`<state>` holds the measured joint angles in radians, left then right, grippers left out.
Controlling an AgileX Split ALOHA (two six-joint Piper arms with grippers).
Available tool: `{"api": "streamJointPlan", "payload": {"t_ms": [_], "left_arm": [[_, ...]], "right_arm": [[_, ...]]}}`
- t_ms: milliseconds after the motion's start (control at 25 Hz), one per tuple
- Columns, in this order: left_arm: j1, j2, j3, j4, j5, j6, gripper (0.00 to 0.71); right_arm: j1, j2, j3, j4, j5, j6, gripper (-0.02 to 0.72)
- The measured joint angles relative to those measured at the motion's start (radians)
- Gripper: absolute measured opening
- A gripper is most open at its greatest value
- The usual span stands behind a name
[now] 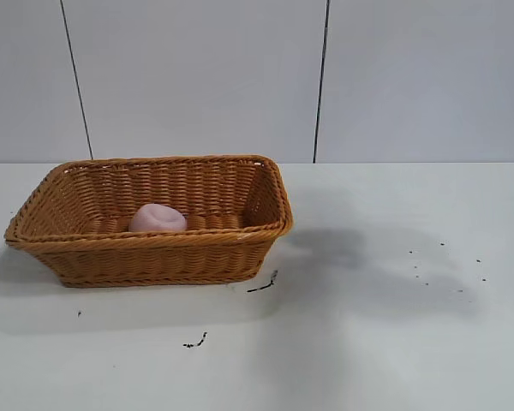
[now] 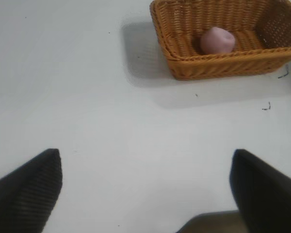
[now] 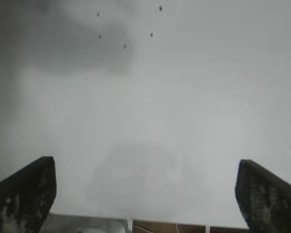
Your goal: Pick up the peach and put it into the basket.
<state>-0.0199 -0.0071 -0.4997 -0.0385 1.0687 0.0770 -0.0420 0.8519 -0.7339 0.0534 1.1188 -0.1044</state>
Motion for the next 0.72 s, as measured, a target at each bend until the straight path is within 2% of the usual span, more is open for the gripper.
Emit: {"api": "streamJointPlan", "payload": {"t_ms": [200, 440, 720], "left_arm": [[0.000, 0.000, 0.000, 0.000, 0.000, 0.000, 0.692], [0.000, 0.000, 0.000, 0.000, 0.000, 0.000, 0.692], [0.000, 0.000, 0.000, 0.000, 0.000, 0.000, 0.692]], "right_arm": [[0.000, -0.308, 0.184, 0.004, -0.105, -0.001, 0.689], [0.000, -0.583, 0.228, 0.001, -0.102, 0.006, 0.689], [0.030, -0.726, 0.228, 0.000, -0.103, 0.010, 0.689]]}}
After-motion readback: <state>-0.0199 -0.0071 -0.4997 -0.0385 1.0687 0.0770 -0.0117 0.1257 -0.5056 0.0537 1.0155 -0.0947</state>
